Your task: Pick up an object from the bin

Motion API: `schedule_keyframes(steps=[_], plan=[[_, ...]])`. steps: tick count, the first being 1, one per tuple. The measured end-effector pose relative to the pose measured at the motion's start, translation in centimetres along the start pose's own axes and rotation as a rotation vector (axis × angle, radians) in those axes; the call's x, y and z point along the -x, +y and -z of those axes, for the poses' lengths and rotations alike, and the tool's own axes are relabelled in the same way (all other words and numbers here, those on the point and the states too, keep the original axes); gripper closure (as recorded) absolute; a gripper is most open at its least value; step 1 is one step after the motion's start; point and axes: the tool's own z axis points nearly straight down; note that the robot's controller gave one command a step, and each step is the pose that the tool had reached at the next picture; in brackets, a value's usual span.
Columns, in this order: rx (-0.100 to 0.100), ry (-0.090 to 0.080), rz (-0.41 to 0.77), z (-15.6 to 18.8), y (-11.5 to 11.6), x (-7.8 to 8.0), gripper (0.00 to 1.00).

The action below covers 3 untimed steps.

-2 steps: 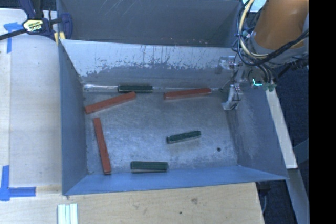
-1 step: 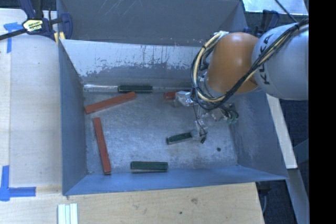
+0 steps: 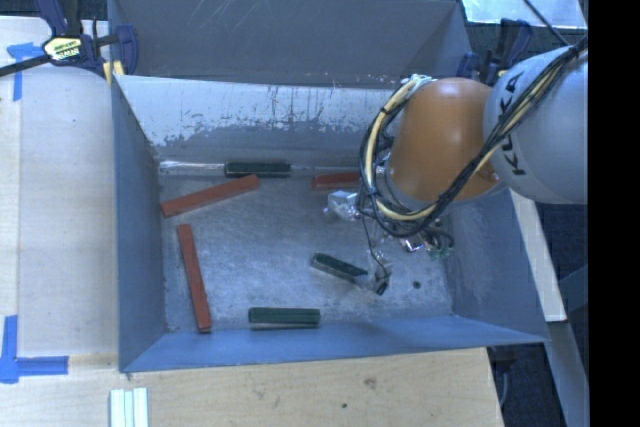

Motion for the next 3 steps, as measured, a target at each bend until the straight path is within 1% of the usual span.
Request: schedule_keyframes(steps=[1, 2, 3], plan=[[0.000, 0.003, -0.055, 1.4, 0.5, -1.6, 0.00], [0.000, 0.004, -0.158, -3.3, -0.1, -1.5, 0.00], [-0.001, 0.003, -0.156, -3.3, -0.2, -1.4, 0.00]])
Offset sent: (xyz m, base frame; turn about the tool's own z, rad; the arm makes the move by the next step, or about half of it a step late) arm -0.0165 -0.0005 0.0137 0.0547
